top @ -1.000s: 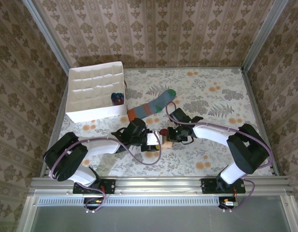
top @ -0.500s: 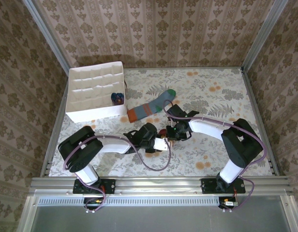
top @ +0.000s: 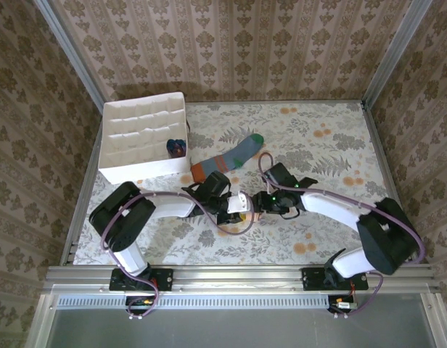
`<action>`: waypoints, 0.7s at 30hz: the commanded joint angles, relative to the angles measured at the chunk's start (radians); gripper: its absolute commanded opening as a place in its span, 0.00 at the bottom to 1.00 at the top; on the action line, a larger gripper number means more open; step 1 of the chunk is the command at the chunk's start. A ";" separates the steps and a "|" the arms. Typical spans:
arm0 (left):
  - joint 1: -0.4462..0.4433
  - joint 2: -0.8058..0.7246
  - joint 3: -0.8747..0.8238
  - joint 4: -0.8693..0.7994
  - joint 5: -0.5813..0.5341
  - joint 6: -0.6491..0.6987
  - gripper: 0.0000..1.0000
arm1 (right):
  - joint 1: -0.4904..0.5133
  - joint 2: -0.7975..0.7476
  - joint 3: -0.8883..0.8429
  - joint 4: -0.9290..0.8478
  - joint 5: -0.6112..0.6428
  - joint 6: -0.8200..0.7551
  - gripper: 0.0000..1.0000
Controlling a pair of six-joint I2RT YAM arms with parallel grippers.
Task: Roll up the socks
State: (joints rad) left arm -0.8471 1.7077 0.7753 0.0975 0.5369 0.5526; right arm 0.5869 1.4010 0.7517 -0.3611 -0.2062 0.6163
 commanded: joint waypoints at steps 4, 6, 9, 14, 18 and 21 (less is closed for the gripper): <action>0.072 0.079 0.048 -0.090 0.305 -0.172 0.00 | 0.001 -0.183 -0.184 0.230 0.040 0.076 0.59; 0.083 0.098 0.060 -0.088 0.345 -0.192 0.00 | 0.003 -0.205 -0.219 0.289 0.034 0.088 0.59; 0.098 0.124 0.071 -0.070 0.394 -0.225 0.00 | 0.007 -0.188 -0.231 0.319 0.016 0.083 0.60; 0.103 0.141 0.077 -0.052 0.404 -0.241 0.00 | 0.014 -0.108 -0.216 0.341 -0.026 0.080 0.59; 0.103 0.153 0.083 -0.048 0.388 -0.243 0.00 | 0.025 -0.039 -0.194 0.362 -0.059 0.088 0.51; 0.100 0.149 0.085 -0.044 0.349 -0.239 0.00 | 0.034 0.026 -0.160 0.334 -0.071 0.089 0.29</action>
State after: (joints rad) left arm -0.7437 1.8393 0.8417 0.0704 0.8864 0.3313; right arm 0.6029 1.3716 0.5636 -0.0067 -0.2291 0.6968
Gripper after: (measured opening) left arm 0.092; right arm 0.326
